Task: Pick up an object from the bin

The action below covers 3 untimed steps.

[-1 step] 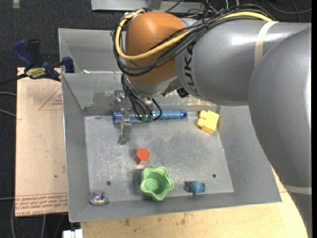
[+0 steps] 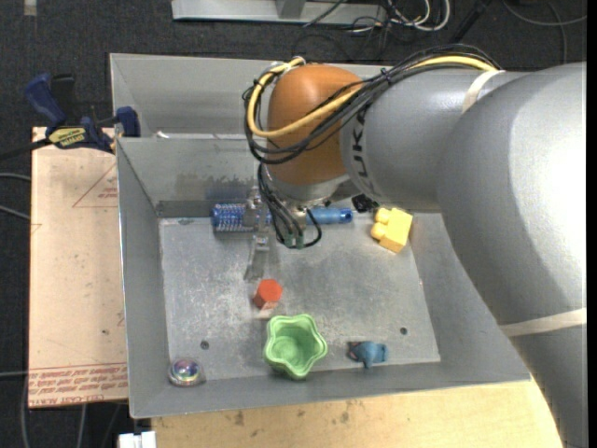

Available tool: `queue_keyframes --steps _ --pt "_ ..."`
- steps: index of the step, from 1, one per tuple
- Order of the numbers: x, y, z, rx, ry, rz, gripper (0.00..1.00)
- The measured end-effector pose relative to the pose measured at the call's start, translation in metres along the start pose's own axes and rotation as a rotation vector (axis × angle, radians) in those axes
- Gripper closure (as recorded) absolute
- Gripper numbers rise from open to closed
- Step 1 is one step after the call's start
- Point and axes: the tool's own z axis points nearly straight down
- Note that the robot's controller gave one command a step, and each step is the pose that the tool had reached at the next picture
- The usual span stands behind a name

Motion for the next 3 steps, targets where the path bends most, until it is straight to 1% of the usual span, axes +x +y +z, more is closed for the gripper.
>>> queue_keyframes --steps 1,2,3 --pt "-0.035 0.000 0.042 -0.008 -0.015 -0.017 0.00" --pt "-0.036 0.000 0.039 -0.010 -0.022 -0.015 1.00" --pt "-0.023 -0.048 -0.018 -0.003 -0.013 -0.077 1.00"
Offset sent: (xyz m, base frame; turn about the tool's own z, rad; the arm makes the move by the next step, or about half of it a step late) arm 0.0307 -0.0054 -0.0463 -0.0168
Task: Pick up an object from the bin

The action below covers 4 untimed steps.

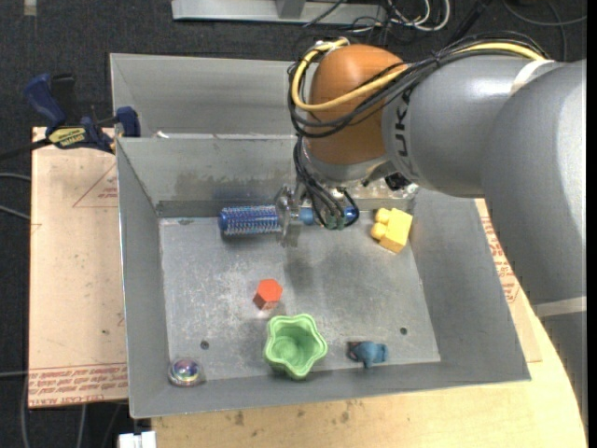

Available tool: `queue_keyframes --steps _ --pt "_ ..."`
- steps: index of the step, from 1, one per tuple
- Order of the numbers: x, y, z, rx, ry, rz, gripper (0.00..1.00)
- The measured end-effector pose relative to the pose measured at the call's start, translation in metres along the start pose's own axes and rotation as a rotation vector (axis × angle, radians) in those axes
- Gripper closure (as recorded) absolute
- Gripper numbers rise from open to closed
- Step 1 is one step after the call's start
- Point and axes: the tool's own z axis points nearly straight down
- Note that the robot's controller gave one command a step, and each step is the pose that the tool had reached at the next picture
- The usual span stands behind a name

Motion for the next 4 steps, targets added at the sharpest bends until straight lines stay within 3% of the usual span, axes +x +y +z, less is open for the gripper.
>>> queue_keyframes --steps 1,2,3,4 --pt "0.009 -0.002 -0.114 -0.003 -0.005 0.009 1.00" --pt "-0.002 0.036 -0.007 -0.002 0.012 -0.164 1.00" --pt "0.002 0.044 -0.111 -0.004 -0.005 -0.177 1.00" --pt "0.010 0.101 -0.035 -0.005 0.011 -0.492 1.00"
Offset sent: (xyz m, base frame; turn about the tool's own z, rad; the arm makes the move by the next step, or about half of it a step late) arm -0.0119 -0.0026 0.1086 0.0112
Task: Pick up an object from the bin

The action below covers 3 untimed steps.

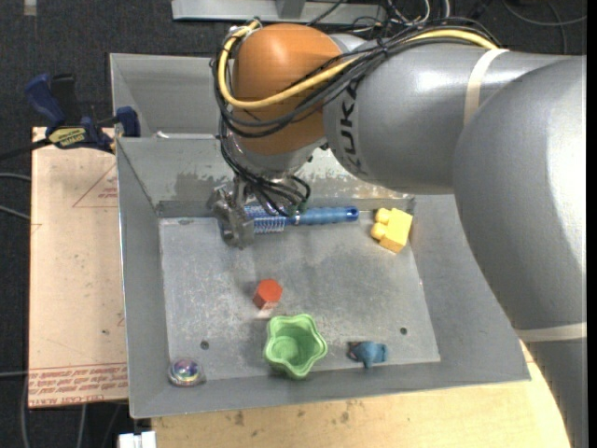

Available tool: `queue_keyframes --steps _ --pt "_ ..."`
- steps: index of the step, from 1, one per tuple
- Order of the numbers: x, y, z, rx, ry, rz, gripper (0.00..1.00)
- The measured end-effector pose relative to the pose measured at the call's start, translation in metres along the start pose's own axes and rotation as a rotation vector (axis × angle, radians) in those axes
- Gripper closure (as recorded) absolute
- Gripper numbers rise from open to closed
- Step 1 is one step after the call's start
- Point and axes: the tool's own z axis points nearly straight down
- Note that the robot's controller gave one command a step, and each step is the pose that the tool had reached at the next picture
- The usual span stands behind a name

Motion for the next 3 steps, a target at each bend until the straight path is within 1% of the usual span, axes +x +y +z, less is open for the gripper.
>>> queue_keyframes --steps 1,2,3 --pt "0.000 0.001 -0.151 0.005 -0.016 -0.028 1.00" --pt "0.002 -0.036 -0.127 0.004 -0.003 -0.655 1.00" --pt "-0.023 0.031 0.001 -0.003 0.002 -0.815 1.00"
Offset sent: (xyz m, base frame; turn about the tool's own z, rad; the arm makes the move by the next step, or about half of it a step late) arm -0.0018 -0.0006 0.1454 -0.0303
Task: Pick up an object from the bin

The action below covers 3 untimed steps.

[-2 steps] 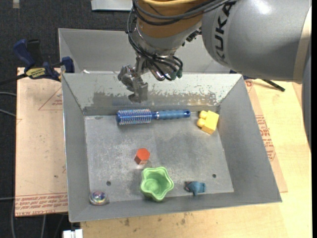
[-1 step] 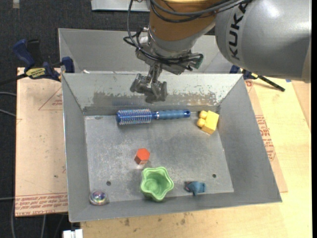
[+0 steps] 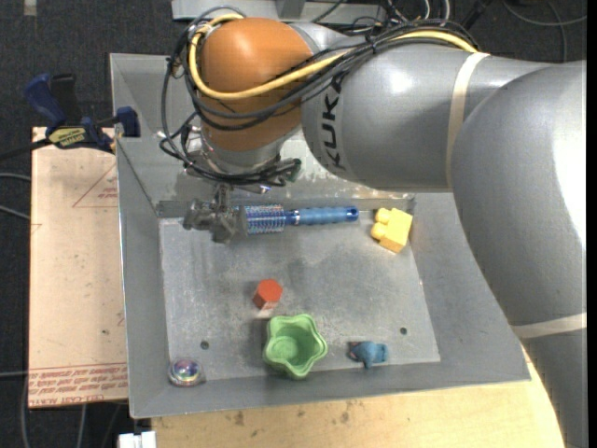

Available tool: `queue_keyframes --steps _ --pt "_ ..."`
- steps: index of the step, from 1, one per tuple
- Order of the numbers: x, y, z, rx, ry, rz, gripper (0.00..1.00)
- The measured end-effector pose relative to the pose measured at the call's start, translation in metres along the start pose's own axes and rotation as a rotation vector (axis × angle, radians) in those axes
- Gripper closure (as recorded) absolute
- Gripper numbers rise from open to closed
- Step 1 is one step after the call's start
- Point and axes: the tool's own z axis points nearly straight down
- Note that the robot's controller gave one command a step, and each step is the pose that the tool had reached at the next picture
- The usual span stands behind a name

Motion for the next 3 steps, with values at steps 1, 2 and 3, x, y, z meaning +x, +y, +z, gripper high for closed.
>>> queue_keyframes --steps 1,2,3 --pt "0.0013 -0.0032 -0.0051 0.007 -0.004 0.005 0.00" --pt "0.0016 -0.0033 -0.0050 0.006 -0.004 0.005 1.00" --pt "0.0017 -0.0033 -0.0049 0.006 -0.004 0.005 0.00"
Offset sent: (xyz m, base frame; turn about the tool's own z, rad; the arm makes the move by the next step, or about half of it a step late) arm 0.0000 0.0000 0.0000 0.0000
